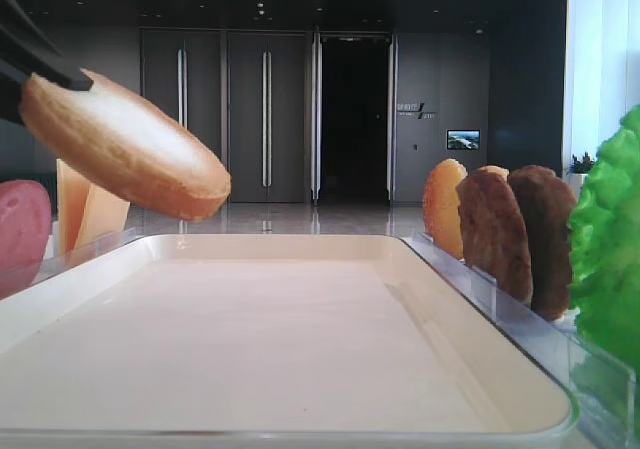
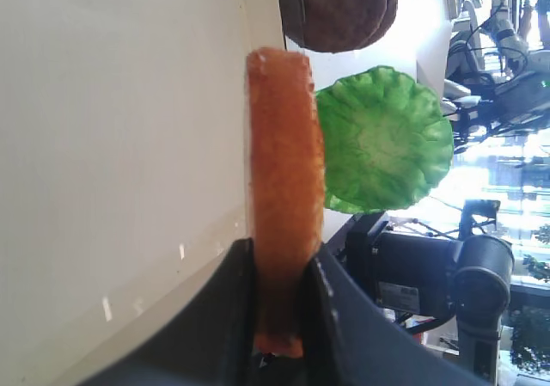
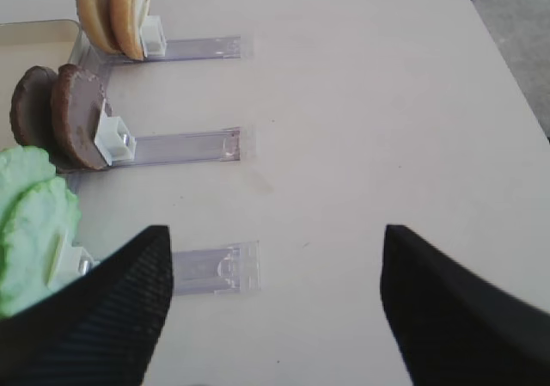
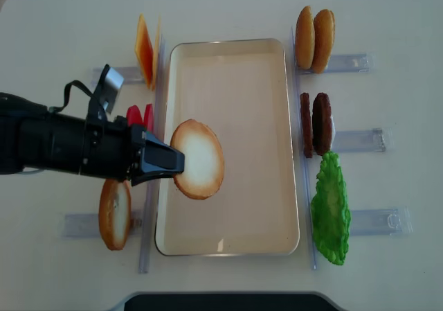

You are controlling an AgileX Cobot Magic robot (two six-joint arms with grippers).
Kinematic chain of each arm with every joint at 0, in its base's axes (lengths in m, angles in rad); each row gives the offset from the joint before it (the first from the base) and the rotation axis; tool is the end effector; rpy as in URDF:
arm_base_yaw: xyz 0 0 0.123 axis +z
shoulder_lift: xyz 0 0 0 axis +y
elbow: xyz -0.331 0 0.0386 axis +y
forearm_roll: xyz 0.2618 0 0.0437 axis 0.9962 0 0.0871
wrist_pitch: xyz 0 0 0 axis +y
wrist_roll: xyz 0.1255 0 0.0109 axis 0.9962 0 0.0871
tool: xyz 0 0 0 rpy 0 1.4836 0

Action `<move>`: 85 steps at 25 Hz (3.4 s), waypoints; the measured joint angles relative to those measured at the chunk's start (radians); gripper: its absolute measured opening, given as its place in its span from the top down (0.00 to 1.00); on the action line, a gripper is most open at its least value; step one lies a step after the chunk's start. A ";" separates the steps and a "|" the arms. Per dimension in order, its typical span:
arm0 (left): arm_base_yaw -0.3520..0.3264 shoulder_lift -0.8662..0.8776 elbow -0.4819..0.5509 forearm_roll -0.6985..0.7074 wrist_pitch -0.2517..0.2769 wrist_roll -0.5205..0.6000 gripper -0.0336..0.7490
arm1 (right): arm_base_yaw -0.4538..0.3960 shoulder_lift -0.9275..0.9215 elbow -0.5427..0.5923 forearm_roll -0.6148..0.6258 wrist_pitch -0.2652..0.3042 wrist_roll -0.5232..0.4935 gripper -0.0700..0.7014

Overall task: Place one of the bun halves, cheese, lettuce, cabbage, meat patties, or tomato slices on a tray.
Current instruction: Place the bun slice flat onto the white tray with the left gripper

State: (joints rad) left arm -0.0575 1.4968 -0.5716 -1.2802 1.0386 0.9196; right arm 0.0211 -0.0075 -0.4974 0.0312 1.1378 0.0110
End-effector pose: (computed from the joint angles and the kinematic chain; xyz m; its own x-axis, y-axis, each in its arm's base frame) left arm 0.2197 -0.1169 0.2049 -0.9835 -0.0103 -0.1805 0.1448 0.5529 -0.8205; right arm -0.0157 0.0032 0.2586 -0.5197 0.0131 -0.8543 -0.0328 0.9988 0.0353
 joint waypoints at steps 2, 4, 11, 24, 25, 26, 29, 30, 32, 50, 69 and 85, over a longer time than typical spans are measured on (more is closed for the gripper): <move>-0.018 0.019 0.000 -0.014 -0.001 0.005 0.81 | 0.000 0.000 0.000 0.000 0.000 0.000 0.24; -0.063 0.029 0.000 -0.020 -0.013 0.014 0.81 | 0.000 0.000 0.000 0.000 0.000 0.000 0.24; -0.145 0.064 0.000 -0.044 -0.101 0.013 0.82 | 0.000 0.000 0.000 0.000 0.000 0.000 0.24; -0.145 0.076 -0.009 -0.179 -0.210 0.012 0.82 | 0.000 0.000 0.000 0.000 0.000 0.000 0.24; -0.145 0.086 -0.014 -0.187 -0.209 0.012 0.82 | 0.000 0.000 0.000 0.000 0.000 0.000 0.24; -0.147 0.100 -0.019 -0.190 -0.205 0.012 0.82 | 0.000 0.000 0.000 0.000 0.000 0.000 0.24; -0.157 0.135 -0.030 -0.193 -0.192 0.012 0.82 | 0.000 0.000 0.000 0.000 0.000 0.000 0.24; -0.159 0.143 -0.032 -0.192 -0.191 0.013 0.82 | 0.000 0.000 0.000 0.000 0.000 0.000 0.24; -0.161 0.166 -0.035 -0.191 -0.190 0.023 0.82 | 0.000 0.000 0.000 0.000 0.000 0.000 0.24; -0.161 0.240 -0.036 -0.268 -0.184 0.123 0.82 | 0.000 0.000 0.000 0.000 0.000 0.000 0.24; -0.161 0.240 -0.036 -0.273 -0.200 0.130 0.82 | 0.000 0.000 0.000 0.000 0.000 0.000 0.24; -0.218 0.240 -0.036 -0.304 -0.246 0.153 0.82 | 0.000 0.000 0.000 0.000 0.000 0.000 0.24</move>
State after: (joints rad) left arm -0.2757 1.7371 -0.6076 -1.5843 0.7926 1.0729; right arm 0.0211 -0.0075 -0.4974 0.0312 1.1378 0.0110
